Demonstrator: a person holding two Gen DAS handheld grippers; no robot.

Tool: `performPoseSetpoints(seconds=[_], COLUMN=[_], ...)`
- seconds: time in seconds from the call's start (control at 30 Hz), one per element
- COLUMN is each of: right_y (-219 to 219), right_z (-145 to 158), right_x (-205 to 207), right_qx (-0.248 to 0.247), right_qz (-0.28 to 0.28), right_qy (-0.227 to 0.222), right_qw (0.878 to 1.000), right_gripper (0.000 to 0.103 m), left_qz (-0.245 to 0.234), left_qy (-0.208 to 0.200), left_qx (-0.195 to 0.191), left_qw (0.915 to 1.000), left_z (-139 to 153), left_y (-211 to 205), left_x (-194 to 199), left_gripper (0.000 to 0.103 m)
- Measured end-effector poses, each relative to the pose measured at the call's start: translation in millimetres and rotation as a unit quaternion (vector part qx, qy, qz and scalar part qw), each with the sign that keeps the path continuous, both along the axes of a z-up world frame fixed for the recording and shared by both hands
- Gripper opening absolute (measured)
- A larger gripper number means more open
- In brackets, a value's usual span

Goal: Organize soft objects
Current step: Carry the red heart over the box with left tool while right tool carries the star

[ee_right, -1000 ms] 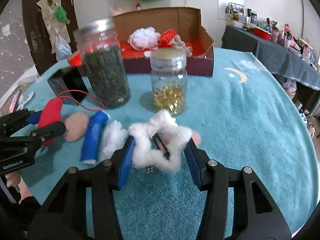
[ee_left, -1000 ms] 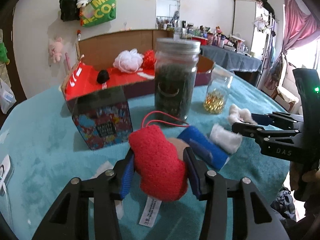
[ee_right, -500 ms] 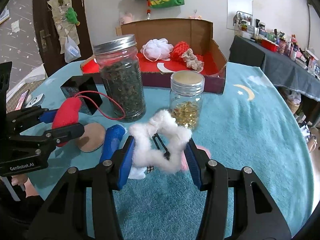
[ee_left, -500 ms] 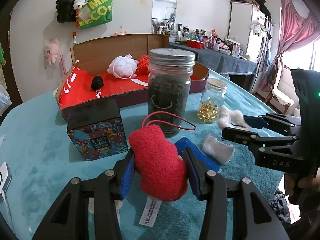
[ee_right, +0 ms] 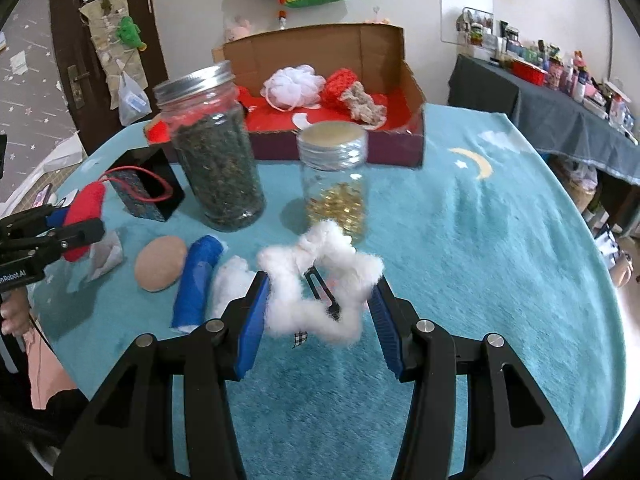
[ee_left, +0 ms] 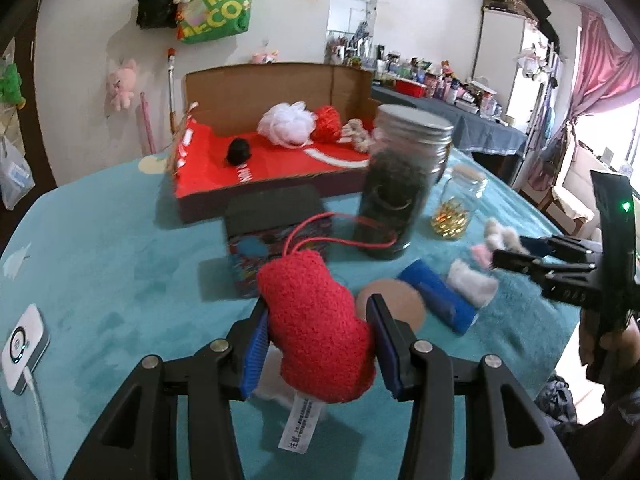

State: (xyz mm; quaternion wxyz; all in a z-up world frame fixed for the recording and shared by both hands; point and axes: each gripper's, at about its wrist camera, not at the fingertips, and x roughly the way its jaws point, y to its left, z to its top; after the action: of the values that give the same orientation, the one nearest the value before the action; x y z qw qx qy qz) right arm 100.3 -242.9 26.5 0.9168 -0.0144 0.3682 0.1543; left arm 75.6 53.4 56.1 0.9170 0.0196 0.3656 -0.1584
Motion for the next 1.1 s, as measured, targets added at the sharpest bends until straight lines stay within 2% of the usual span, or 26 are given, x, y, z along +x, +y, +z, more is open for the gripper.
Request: performPoseSetpoints(seconds=[0.27, 0.37, 0.67, 0.83, 1.1], right_y=[-21.2, -29.5, -39.9, -41.1, -39.4], right_z=[-3.7, -3.1, -5.7, -3.4, 2.0], right_x=[8.8, 16.9, 49.8, 63.4, 85.2], right_qx=[-0.007, -0.003, -0.023, -0.044, -0.071], right_qz=[-0.018, -0.018, 0.005, 0.016, 0.029], right_qy=[0.021, 0.026, 0.041, 0.031, 0.016], right_qw=[1.0, 1.0, 0.999, 0.998, 0.997], right_gripper=[0.048, 0.048, 0.048, 0.048, 0.048], left_qz=[0.041, 0.039, -0.008, -0.033, -0.058], left_qy=[0.025, 0.026, 0.011, 0.005, -0.013], left_qx=[0.017, 0.032, 0.079, 0.099, 0.107], left_qw=[0.9987, 0.9984, 0.9968, 0.9945, 0.9925], left_z=[-5.9, -7.3, -10.1, -12.1, -3.3], left_y=[43.0, 54.7, 71.4, 71.4, 72.0], left_x=[7.3, 16.1, 53.5, 69.9, 86.9], left_gripper=[0.049, 0.049, 0.049, 0.049, 0.049])
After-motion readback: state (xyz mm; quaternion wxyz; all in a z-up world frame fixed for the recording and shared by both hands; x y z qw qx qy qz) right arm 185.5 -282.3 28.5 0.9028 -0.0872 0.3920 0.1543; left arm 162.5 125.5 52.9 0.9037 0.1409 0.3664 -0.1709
